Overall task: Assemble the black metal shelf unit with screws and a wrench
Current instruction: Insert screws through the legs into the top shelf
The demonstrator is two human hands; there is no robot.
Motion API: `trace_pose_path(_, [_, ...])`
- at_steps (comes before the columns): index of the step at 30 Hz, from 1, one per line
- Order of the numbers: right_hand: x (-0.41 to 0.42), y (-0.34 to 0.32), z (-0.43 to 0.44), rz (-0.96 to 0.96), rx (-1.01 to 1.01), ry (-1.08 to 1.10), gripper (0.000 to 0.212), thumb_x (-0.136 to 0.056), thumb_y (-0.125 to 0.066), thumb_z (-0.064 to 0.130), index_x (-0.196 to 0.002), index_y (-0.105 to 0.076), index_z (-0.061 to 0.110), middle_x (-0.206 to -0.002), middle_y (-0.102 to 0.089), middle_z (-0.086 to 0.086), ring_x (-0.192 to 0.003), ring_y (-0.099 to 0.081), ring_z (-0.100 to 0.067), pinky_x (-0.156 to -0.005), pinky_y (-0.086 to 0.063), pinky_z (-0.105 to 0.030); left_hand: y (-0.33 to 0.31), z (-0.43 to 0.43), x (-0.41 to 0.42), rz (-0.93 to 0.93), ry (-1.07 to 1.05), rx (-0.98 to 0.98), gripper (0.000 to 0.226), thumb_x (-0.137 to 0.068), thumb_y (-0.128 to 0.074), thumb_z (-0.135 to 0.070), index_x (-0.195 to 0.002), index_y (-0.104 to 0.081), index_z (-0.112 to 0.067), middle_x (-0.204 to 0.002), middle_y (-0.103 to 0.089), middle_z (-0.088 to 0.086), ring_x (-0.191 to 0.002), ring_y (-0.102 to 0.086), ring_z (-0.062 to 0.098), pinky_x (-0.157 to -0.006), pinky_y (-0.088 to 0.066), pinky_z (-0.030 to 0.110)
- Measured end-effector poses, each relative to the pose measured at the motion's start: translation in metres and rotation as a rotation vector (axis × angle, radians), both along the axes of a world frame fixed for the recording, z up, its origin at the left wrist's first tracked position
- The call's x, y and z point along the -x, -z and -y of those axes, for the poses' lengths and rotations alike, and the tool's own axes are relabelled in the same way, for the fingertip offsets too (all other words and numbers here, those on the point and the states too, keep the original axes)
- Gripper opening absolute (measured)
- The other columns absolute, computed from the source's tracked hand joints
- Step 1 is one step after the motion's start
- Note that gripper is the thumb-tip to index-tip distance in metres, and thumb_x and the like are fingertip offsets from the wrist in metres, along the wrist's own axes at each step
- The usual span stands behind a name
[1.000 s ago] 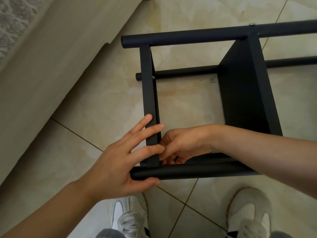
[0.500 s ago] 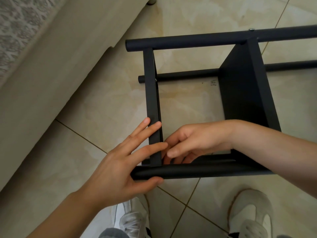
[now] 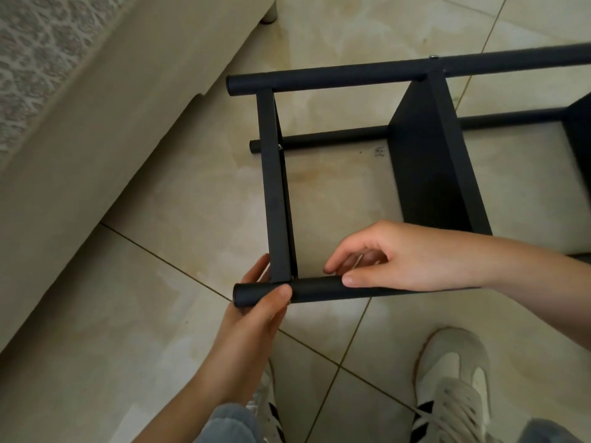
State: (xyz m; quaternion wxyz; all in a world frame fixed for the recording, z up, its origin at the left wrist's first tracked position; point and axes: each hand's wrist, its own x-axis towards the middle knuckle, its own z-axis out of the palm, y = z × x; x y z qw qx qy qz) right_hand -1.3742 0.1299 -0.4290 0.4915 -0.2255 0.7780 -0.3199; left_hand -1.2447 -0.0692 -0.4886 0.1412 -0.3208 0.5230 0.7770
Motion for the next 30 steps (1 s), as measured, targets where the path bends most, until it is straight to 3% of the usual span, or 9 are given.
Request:
trace_pose_path(3, [-0.013, -0.005, -0.007, -0.126, -0.067, 0.035, 0.027, -0.093, -0.063, 0.035, -0.119, -0.065, 0.042, -0.108, -0.067, 0.022, -0.100, -0.059, 0.012, -0.088, -0.050, -0.012, -0.003, -0.010, -0.003, 0.031, -0.059, -0.032, 0.060, -0.056, -0.092, -0.031, -0.109, -0.066, -0.044, -0.109, -0.075, -0.019, -0.106, -0.068, -0.001, -0.105, -0.039, 0.033])
trace_pose_path(5, [-0.021, -0.010, -0.012, -0.185, -0.103, 0.043, 0.027, -0.094, -0.062, 0.034, -0.119, -0.064, 0.041, -0.108, -0.067, 0.021, -0.100, -0.061, 0.007, -0.092, -0.051, -0.019, -0.008, -0.015, -0.003, 0.035, -0.104, -0.037, 0.063, -0.052, -0.078, -0.051, -0.113, -0.064, -0.042, -0.111, -0.074, -0.022, -0.116, -0.061, 0.000, -0.113, -0.035, 0.035])
trace_pose_path(7, [-0.026, -0.014, -0.018, -0.249, -0.130, 0.037, 0.028, -0.094, -0.061, 0.034, -0.121, -0.062, 0.041, -0.107, -0.066, 0.021, -0.099, -0.061, 0.005, -0.093, -0.052, -0.025, -0.014, -0.018, -0.003, 0.005, -0.113, -0.020, 0.069, -0.054, -0.073, -0.056, -0.121, -0.062, -0.044, -0.120, -0.070, -0.022, -0.125, -0.056, 0.002, -0.116, -0.033, 0.033])
trace_pose_path(11, [-0.032, -0.020, -0.023, -0.324, -0.108, 0.087, 0.033, -0.095, -0.060, 0.035, -0.126, -0.058, 0.044, -0.110, -0.065, 0.025, -0.101, -0.059, 0.008, -0.091, -0.051, -0.020, -0.024, -0.018, 0.001, -0.088, -0.052, 0.002, 0.084, -0.061, -0.072, -0.057, -0.141, -0.049, -0.048, -0.136, -0.063, -0.015, -0.131, -0.054, 0.004, -0.117, -0.031, 0.030])
trace_pose_path(15, [-0.029, -0.025, -0.025, -0.361, -0.070, 0.115, 0.032, -0.095, -0.060, 0.034, -0.127, -0.059, 0.041, -0.110, -0.065, 0.023, -0.103, -0.058, 0.009, -0.091, -0.050, -0.018, -0.029, -0.013, 0.008, -0.125, -0.036, 0.072, 0.078, -0.067, -0.082, -0.064, -0.137, -0.052, -0.050, -0.134, -0.064, -0.017, -0.133, -0.052, 0.007, -0.122, -0.026, 0.039])
trace_pose_path(18, [-0.023, -0.037, -0.027, -0.351, -0.025, 0.148, 0.033, -0.095, -0.060, 0.034, -0.128, -0.059, 0.041, -0.109, -0.065, 0.026, -0.103, -0.057, 0.013, -0.087, -0.048, -0.010, -0.042, -0.009, 0.017, -0.192, 0.019, 0.161, 0.076, -0.064, -0.073, -0.076, -0.135, -0.053, -0.056, -0.137, -0.060, -0.022, -0.136, -0.048, 0.003, -0.122, -0.022, 0.044])
trace_pose_path(22, [-0.011, -0.058, -0.028, -0.357, 0.036, 0.180, 0.032, -0.096, -0.061, 0.032, -0.127, -0.061, 0.038, -0.110, -0.065, 0.025, -0.104, -0.057, 0.013, -0.086, -0.046, -0.006, -0.069, -0.006, 0.035, -0.247, 0.048, 0.263, 0.062, -0.065, -0.069, -0.080, -0.124, -0.056, -0.065, -0.132, -0.062, -0.026, -0.129, -0.052, -0.004, -0.117, -0.030, 0.038])
trace_pose_path(25, [-0.001, -0.086, -0.028, -0.377, 0.091, 0.215, 0.029, -0.095, -0.062, 0.030, -0.124, -0.064, 0.036, -0.106, -0.067, 0.023, -0.101, -0.058, 0.011, -0.083, -0.046, -0.006, -0.106, -0.002, 0.051, -0.311, 0.066, 0.353, 0.050, -0.069, -0.065, -0.073, -0.118, -0.056, -0.067, -0.126, -0.064, -0.031, -0.120, -0.057, -0.010, -0.099, -0.040, 0.026])
trace_pose_path(30, [0.014, -0.136, -0.028, -0.403, 0.166, 0.263, 0.027, -0.096, -0.063, 0.024, -0.121, -0.066, 0.031, -0.102, -0.070, 0.013, -0.100, -0.064, 0.002, -0.092, -0.051, -0.021, -0.176, -0.002, 0.080, -0.455, 0.070, 0.430, 0.059, -0.069, -0.076, -0.068, -0.123, -0.056, -0.055, -0.120, -0.063, -0.038, -0.113, -0.057, -0.017, -0.090, -0.040, 0.017])
